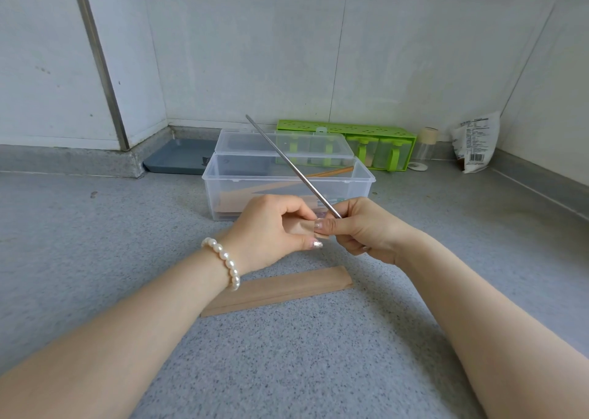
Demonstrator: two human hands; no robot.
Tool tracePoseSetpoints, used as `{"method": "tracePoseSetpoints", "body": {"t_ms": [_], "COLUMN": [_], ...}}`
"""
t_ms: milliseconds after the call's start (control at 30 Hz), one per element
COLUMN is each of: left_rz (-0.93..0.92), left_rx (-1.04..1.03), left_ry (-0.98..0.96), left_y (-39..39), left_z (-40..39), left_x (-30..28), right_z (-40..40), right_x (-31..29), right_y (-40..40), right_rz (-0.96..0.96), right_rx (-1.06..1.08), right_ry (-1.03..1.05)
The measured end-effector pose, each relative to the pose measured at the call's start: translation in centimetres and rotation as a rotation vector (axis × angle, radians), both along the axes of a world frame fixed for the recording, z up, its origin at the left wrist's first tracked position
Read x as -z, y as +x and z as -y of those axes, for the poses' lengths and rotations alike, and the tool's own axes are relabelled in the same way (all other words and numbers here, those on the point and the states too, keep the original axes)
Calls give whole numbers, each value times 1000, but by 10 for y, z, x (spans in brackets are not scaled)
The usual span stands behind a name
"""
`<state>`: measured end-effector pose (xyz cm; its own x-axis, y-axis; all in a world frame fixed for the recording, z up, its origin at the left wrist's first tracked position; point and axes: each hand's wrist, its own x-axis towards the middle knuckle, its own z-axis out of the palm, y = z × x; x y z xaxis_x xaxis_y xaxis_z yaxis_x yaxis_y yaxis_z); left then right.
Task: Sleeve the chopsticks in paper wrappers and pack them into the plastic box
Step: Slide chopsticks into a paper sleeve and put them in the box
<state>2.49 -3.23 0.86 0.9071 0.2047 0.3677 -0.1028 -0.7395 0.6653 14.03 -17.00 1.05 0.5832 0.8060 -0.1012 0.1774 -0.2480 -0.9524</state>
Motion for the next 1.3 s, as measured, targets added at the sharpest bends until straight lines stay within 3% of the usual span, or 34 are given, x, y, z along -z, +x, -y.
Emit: {"method": "tracePoseSetpoints", "body": {"t_ms": [767,1033,1300], "left_rz": [74,13,50], "left_rx": [-49,-208,-184], "left_ry": [40,35,-39], "left_y": [1,6,6], "left_z": [-4,-32,-36], "left_x": [0,1,0], "right_z": [7,23,28], "right_x": [-9,-14,-7], "right_y": [3,25,44], "right_rz": [-5,657,943], "right_rx": [29,689,856], "right_ry": [18,-60,-213]}}
